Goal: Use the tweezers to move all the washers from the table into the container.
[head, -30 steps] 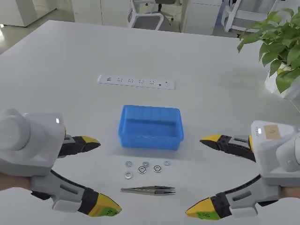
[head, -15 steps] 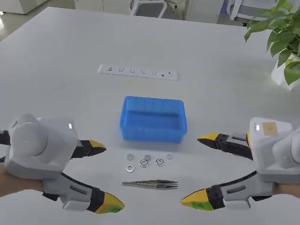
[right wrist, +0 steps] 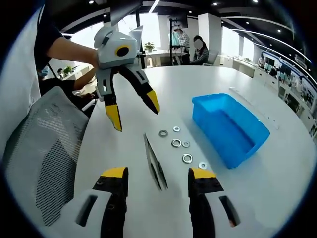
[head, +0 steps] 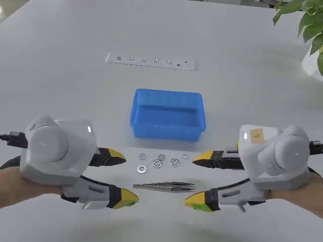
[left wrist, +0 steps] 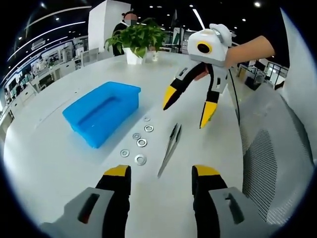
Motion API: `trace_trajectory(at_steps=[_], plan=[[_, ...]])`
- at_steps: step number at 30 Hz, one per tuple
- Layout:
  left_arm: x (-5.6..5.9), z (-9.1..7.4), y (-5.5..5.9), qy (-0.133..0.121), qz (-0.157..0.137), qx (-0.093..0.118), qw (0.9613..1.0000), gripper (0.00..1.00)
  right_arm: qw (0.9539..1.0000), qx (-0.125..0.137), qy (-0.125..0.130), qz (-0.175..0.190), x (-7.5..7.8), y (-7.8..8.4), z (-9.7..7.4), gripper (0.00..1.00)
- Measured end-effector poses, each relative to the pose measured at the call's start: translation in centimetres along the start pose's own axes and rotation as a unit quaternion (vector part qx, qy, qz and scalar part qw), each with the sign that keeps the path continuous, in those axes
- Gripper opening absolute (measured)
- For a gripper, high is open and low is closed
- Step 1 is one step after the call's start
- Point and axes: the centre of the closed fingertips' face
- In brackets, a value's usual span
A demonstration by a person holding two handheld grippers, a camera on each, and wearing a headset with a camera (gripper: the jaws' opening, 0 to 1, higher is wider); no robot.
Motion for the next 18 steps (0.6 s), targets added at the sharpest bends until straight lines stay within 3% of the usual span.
trace_trajectory(at_steps=[3, 5, 9, 13, 18], plan=[[0.2, 0.6, 0.3, 0.007, 0.013, -0.01, 0.9998, 0.51, 0.9998, -0.017, -0.001, -0.008, 0.2, 0.4, 0.6, 0.44], [0.5, 1.1, 1.0, 0.014, 0.016, -0.033, 0.9992, 0.47, 0.9994, -0.028, -0.017, -0.013, -0.2, 0.5, 1.1, 0.4], [0.8, 2.1, 1.4, 0.028, 0.021, -0.04, 0.9986, 0.42, 0.9964, -0.065, -0.036, -0.04, -0.6, 1.3, 2.0, 0.38], [0.4, 2.7, 2.2, 0.023, 0.061, -0.063, 0.9959, 0.39, 0.9939, -0.084, -0.045, -0.056, -0.9, 1.6, 2.8, 0.34], [0.5, 3.2, 1.8, 0.03, 0.068, -0.06, 0.9954, 0.37, 0.9921, -0.092, -0.052, -0.067, -1.1, 1.7, 3.5, 0.28]])
Point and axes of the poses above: the centre of the closed fingertips' face, and the gripper's own axes: z roughly forward along the fingers, x roughly to its right, y roughly out of its underside, and after that the axes turned 3 degrees about z, right-handed
